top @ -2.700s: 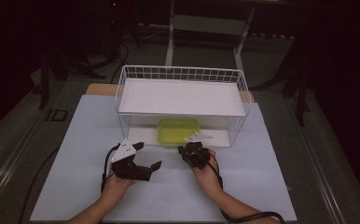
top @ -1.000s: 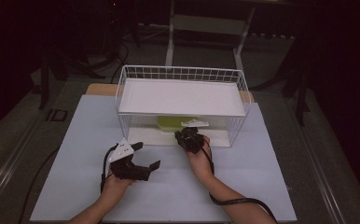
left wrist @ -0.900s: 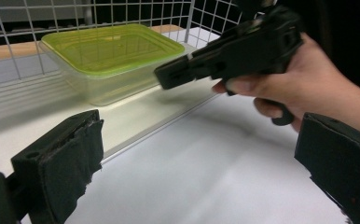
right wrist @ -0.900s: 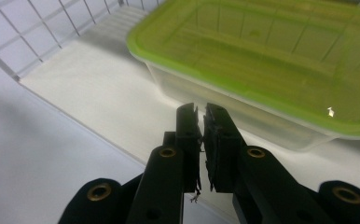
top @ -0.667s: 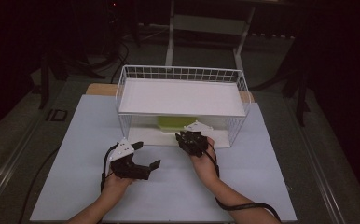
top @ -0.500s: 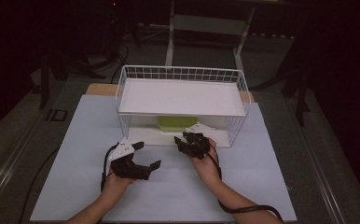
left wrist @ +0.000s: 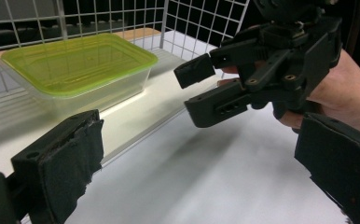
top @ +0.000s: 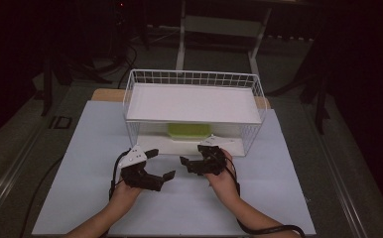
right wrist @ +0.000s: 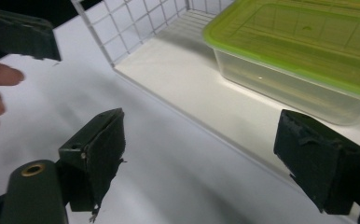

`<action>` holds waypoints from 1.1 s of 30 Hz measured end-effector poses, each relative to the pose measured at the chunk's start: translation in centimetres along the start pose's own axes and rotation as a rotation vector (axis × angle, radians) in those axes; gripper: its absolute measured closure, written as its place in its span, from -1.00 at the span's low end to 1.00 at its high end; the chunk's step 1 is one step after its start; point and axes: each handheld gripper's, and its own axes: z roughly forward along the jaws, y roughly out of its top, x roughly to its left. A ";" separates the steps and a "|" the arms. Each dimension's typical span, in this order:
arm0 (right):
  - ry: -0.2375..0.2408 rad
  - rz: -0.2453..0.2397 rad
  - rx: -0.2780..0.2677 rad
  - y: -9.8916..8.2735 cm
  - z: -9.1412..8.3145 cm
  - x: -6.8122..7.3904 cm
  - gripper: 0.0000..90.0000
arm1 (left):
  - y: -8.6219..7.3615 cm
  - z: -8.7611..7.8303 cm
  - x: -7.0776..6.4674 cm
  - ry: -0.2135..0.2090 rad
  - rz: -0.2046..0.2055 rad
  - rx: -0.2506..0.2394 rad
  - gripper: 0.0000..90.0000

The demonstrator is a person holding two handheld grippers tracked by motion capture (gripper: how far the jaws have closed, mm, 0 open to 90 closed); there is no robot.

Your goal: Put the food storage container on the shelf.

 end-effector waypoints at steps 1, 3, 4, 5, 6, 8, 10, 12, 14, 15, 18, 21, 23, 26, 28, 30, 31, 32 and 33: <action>0.009 -0.002 0.003 -0.1 -0.2 0.0 -0.65 | 0.1 -0.1 0.0 0.002 0.001 0.001 -0.96; 0.006 -0.004 -0.004 -0.2 -0.7 0.0 -0.65 | 0.1 -0.3 0.0 0.001 -0.003 -0.001 -0.96; 0.015 -0.002 -0.009 -0.2 -0.9 0.0 -0.65 | 0.1 -0.4 0.0 -0.002 -0.009 -0.001 -0.96; 0.010 -0.004 -0.014 -0.2 -1.1 0.0 -0.65 | 0.1 -0.6 0.1 -0.002 -0.013 -0.003 -0.96; 0.006 -0.008 -0.016 -0.3 -1.4 0.0 -0.63 | 0.0 -0.7 0.1 -0.003 -0.017 -0.001 -0.96; 0.006 -0.010 -0.022 -0.4 -1.9 -0.1 -0.63 | -0.1 -1.0 0.1 -0.003 -0.015 -0.002 -0.96; 0.014 -0.010 -0.020 -0.6 -2.4 -0.1 -0.62 | -0.2 -1.2 0.1 -0.007 -0.015 0.004 -0.96; 0.017 -0.006 -0.025 -0.9 -3.0 -0.1 -0.62 | -0.4 -1.4 0.0 -0.010 -0.020 0.008 -0.96; 0.005 -0.018 -0.024 -1.3 -3.5 0.0 -0.62 | -0.5 -1.6 -0.1 -0.015 -0.022 0.014 -0.96; 0.006 -0.022 -0.025 -1.4 -3.7 -0.1 -0.62 | -0.6 -1.7 -0.1 -0.020 -0.019 0.017 -0.96; 0.003 -0.026 -0.018 -2.1 -4.4 -0.1 -0.62 | -0.6 -1.9 -0.2 -0.030 -0.007 0.023 -0.96; 0.002 -0.030 -0.008 -2.7 -4.9 -0.2 -0.63 | -0.7 -2.3 -0.4 -0.033 -0.001 0.031 -0.96; 0.014 -0.030 -0.006 -3.1 -5.4 -0.3 -0.63 | -0.8 -2.4 -0.5 -0.038 -0.003 0.037 -0.96; 0.012 -0.027 -0.010 -3.6 -6.0 -0.5 -0.63 | -1.1 -2.5 -0.7 -0.041 0.001 0.045 -0.96; 0.012 -0.024 -0.013 -4.0 -6.4 -0.6 -0.63 | -1.3 -2.4 -0.7 -0.041 0.006 0.049 -0.96; 0.013 -0.022 -0.014 -4.4 -6.7 -0.8 -0.63 | -1.5 -2.3 -0.7 -0.047 0.005 0.051 -0.96; 0.012 -0.024 -0.013 -4.5 -6.9 -0.9 -0.63 | -1.6 -2.3 -0.7 -0.047 0.005 0.049 -0.96; 0.012 -0.025 -0.006 -4.7 -7.0 -0.9 -0.63 | -1.7 -2.2 -0.7 -0.046 0.007 0.054 -0.96; 0.011 -0.028 -0.008 -4.8 -7.2 -1.0 -0.63 | -1.8 -2.2 -0.7 -0.050 0.008 0.053 -0.96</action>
